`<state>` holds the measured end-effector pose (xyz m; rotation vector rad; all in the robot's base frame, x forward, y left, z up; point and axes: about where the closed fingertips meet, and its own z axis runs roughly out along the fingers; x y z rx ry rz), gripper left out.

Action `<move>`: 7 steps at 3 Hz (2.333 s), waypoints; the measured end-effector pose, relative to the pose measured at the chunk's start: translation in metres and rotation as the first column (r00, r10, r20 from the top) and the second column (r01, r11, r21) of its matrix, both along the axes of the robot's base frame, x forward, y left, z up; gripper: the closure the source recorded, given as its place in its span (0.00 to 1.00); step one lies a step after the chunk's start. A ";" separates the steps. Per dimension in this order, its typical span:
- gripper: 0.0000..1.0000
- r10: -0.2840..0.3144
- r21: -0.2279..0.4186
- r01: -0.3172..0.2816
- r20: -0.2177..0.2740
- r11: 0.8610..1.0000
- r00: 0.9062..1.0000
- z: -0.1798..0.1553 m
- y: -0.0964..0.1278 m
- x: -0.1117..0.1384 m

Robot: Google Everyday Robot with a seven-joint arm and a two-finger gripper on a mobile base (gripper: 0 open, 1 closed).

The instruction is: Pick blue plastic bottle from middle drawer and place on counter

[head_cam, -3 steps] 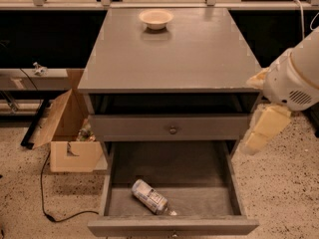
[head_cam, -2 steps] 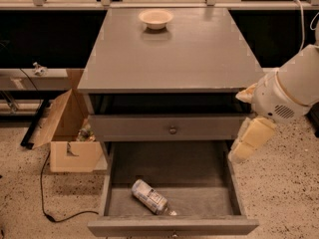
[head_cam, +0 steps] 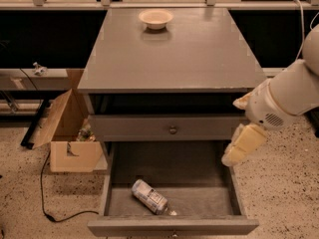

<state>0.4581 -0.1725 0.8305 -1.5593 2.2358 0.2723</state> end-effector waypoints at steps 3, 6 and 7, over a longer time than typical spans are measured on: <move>0.00 -0.186 0.122 0.191 -0.054 0.974 0.981 -0.185 0.059 0.038; 0.00 -0.211 0.196 0.223 -0.078 0.955 0.974 -0.247 0.101 0.044; 0.00 -0.227 0.201 0.244 -0.101 0.949 0.969 -0.268 0.109 0.040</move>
Offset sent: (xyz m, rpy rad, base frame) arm 0.0477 0.0484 -0.2048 0.1154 0.0535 -0.2415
